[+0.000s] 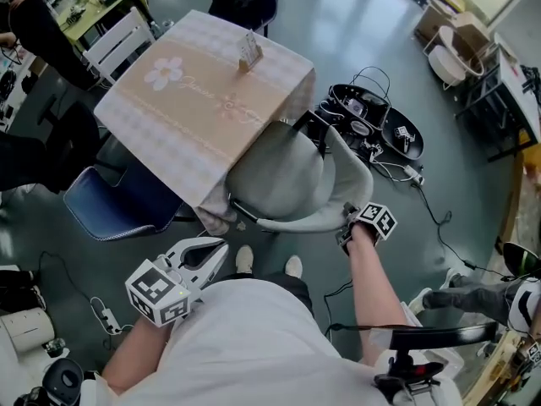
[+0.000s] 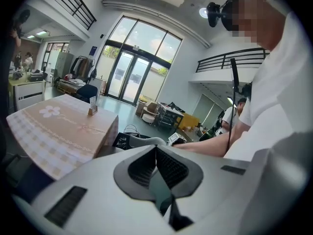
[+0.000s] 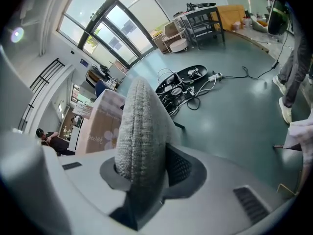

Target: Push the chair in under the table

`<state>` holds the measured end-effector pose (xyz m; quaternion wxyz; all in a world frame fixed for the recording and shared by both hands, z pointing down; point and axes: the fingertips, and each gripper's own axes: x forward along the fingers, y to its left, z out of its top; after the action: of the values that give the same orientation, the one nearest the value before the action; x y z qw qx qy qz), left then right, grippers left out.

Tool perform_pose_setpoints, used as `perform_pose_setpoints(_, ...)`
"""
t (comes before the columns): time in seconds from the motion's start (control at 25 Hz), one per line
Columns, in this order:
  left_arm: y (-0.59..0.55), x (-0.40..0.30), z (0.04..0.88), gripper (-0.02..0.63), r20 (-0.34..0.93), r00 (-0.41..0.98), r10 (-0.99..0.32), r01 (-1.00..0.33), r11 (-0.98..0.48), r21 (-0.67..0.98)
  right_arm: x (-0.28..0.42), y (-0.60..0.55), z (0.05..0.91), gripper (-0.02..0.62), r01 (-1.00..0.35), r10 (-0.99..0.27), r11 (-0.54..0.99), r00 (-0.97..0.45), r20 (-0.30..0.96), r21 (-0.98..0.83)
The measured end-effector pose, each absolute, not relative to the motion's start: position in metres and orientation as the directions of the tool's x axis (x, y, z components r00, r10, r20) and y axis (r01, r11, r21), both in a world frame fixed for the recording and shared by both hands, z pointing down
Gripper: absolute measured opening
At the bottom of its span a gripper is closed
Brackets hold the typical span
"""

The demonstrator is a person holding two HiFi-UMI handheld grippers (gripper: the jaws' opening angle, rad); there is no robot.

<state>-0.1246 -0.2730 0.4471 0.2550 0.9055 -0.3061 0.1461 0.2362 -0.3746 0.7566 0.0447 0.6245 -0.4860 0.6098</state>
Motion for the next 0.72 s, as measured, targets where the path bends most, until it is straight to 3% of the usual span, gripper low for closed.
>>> perform_pose_setpoints(0.32, -0.269, -0.167, 0.447, 0.012, 0.412, 0.784, -0.464, -0.612, -0.688, 0.389, 0.214, -0.386, 0.752, 0.138, -0.67, -0.556, -0.526, -0.194, 0.808, -0.523)
perform_pose_setpoints(0.48, -0.265, -0.18, 0.447, 0.012, 0.402, 0.805, -0.437, -0.583, -0.709, 0.396, 0.213, -0.387, 0.741, 0.235, -0.65, -0.577, -0.541, -0.175, 0.798, -0.534)
perform_pose_setpoints(0.72, -0.257, -0.185, 0.442, 0.013, 0.363, 0.849, -0.384, -0.515, -0.753, 0.41, 0.221, -0.351, 0.7, 0.239, -0.72, -0.621, -0.507, -0.076, 0.78, -0.474)
